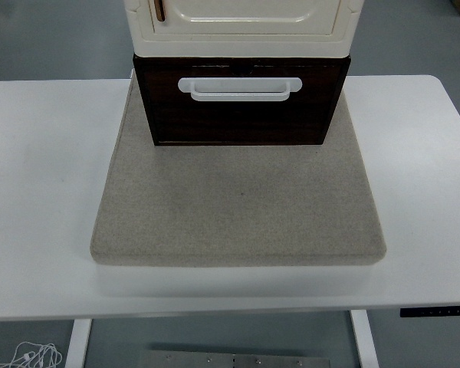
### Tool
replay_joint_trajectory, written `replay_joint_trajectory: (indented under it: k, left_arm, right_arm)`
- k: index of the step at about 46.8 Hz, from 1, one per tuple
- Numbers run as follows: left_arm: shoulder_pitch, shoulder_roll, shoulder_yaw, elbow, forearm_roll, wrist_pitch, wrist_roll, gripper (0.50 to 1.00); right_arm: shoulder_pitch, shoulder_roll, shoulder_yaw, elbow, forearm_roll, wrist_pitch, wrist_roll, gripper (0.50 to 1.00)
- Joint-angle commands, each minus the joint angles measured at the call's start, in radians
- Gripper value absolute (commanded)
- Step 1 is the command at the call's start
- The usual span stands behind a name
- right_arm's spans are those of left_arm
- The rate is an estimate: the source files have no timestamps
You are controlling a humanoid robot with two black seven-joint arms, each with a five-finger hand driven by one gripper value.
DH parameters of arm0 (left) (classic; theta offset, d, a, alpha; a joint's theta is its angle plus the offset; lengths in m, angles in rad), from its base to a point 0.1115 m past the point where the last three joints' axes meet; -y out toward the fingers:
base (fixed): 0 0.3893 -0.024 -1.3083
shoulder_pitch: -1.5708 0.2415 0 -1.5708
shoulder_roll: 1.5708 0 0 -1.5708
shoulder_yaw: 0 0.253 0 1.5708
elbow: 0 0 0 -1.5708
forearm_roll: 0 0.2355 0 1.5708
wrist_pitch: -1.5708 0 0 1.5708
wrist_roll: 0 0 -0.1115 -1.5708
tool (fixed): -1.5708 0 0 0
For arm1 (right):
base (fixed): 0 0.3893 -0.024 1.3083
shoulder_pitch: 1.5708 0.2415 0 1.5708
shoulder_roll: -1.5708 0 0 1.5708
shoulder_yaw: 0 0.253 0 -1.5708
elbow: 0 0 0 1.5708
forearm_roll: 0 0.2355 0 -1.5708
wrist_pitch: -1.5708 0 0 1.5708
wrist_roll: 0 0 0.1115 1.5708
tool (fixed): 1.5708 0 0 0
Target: Open the drawer under the combination cabinet
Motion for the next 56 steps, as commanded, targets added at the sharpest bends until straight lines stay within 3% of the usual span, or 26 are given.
replay_joint_trajectory:
  k: [1, 10, 20, 35, 43, 56]
  left_arm:
    - [-0.043, 0.005, 0.067, -0.067, 0.004, 0.0, 0.001, 1.0]
    - [-0.099, 0.023, 0.152, -0.244, 0.09, 0.021, -0.001, 1.0]
    - [-0.099, 0.062, 0.167, -0.497, 0.279, 0.049, 0.002, 1.0]
    - [-0.176, 0.112, 0.459, -0.836, 0.386, 0.086, 0.013, 1.0]
    - [-0.205, 0.106, 0.578, -0.926, 0.481, 0.089, 0.097, 1.0]
    - [-0.204, 0.077, 0.703, -1.014, 0.554, 0.089, 0.29, 1.0]
  right_arm:
    - [0.0, 0.0, 0.0, 0.0, 0.0, 0.0, 0.0, 0.926]
    - [0.0, 0.0, 0.0, 0.0, 0.0, 0.0, 0.0, 0.928]
    - [0.0, 0.0, 0.0, 0.0, 0.0, 0.0, 0.0, 0.928]
    - [0.0, 0.0, 0.0, 0.0, 0.0, 0.0, 0.0, 0.928]
    - [0.0, 0.0, 0.0, 0.0, 0.0, 0.0, 0.0, 0.926]
    - [0.0, 0.0, 0.0, 0.0, 0.0, 0.0, 0.0, 0.928]
